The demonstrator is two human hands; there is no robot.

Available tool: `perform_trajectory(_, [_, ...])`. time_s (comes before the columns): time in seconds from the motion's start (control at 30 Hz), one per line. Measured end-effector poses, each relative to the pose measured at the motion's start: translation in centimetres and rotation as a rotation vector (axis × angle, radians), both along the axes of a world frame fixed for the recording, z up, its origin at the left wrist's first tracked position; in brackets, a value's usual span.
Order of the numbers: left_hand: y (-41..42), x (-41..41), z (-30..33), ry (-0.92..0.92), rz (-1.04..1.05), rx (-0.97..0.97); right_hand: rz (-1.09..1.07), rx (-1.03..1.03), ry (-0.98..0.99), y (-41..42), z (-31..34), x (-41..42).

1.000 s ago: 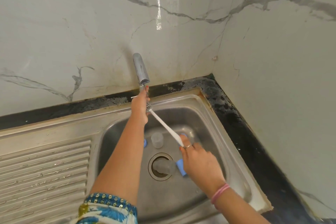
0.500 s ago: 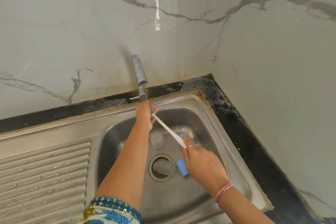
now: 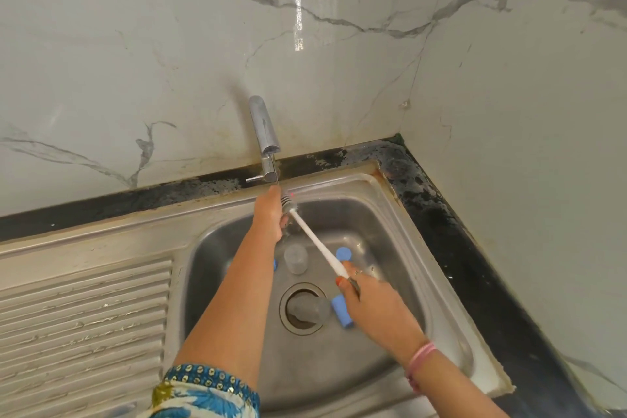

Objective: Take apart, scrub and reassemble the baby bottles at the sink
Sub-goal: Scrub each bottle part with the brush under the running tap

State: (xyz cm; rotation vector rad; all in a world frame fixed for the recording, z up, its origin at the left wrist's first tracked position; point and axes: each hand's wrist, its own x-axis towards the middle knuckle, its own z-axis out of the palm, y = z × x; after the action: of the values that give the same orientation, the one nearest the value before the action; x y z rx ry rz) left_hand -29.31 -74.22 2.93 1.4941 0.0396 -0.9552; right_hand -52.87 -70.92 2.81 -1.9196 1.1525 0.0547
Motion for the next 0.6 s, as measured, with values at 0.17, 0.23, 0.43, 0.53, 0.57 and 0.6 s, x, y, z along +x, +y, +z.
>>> perform_trajectory(0.17, [-0.2,0.5,-0.9,0.057,0.089,-0.091,-0.064,0.190,-0.294,0.5,-1.0,0.2])
perform_trajectory(0.23, [0.1,0.8,-1.2,0.195,0.109,-0.261,-0.309,1.020,-0.504,0.0,-0.9,-0.1])
perform_trajectory(0.43, [0.3,1.0,-2.0,0.306,0.144,-0.320,-0.360,1.331,-0.486,0.3,0.1,-0.4])
perform_trajectory(0.53, [-0.1,1.1,-2.6,0.065,0.116,-0.107,-0.163,0.401,-0.175,0.3,0.6,-0.1])
perform_trajectory(0.57, [-0.3,1.4,-2.5,-0.018,0.130,-0.055,-0.050,0.089,-0.071,0.4,0.4,-0.1])
perform_trajectory(0.6, [-0.6,1.9,-2.3,-0.077,0.145,-0.019,0.038,-0.130,0.008,0.6,0.2,-0.3])
